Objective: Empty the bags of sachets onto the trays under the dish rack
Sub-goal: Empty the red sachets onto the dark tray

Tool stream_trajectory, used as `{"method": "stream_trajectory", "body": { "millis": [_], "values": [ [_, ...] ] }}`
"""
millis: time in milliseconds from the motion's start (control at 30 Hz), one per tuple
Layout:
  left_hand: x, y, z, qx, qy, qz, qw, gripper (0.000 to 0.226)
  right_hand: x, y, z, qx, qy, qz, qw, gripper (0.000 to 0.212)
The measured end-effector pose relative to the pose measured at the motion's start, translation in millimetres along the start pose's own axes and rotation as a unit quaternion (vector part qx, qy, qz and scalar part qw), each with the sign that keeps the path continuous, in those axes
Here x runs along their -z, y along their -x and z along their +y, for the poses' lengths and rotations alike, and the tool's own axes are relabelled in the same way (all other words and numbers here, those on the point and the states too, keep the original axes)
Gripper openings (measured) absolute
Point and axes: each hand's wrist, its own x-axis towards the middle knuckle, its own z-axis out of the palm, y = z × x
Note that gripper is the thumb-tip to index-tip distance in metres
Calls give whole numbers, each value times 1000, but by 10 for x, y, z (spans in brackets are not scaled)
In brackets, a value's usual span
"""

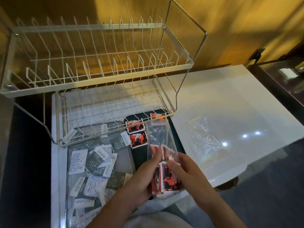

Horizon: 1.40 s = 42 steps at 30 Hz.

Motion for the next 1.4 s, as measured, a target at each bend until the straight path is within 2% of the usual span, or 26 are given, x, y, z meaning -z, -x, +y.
{"method": "stream_trajectory", "body": {
  "millis": [100, 200, 300, 500, 700, 933, 1133, 1267, 1400],
  "values": [
    [-32, 6, -49, -19, -87, 65, 994, 58, 38, 17, 64, -26, 2, 30, 999, 22],
    [-35, 9, -112, -29, -103, 115, 988, 60, 71, 37, 101, -37, -21, 64, 997, 17],
    [-51, 15, -116, -36, -87, 102, 990, 47, 66, 51, 72, -11, -19, 73, 997, 13],
    [-90, 51, -27, -67, -97, 87, 989, 23, -5, 29, -25, 40, 18, 67, 997, 21],
    [-110, 98, 17, -65, -103, 86, 989, 27, -20, 44, -28, 52, 15, 66, 996, 17],
    [-131, 203, 47, -44, -55, 73, 995, 26, 96, 111, -14, 40, -25, 55, 997, 28],
    [-77, 274, 78, -43, -41, 82, 995, 28, -21, 39, -19, 38, 28, 45, 998, 27],
    [-32, 349, 93, -49, -24, 89, 995, 27, -23, 52, -45, 35, -5, 36, 999, 35],
    [-48, 433, 101, -49, 16, 70, 996, 26, 12, 133, -103, 41, -21, 34, 998, 29]
  ]
}}
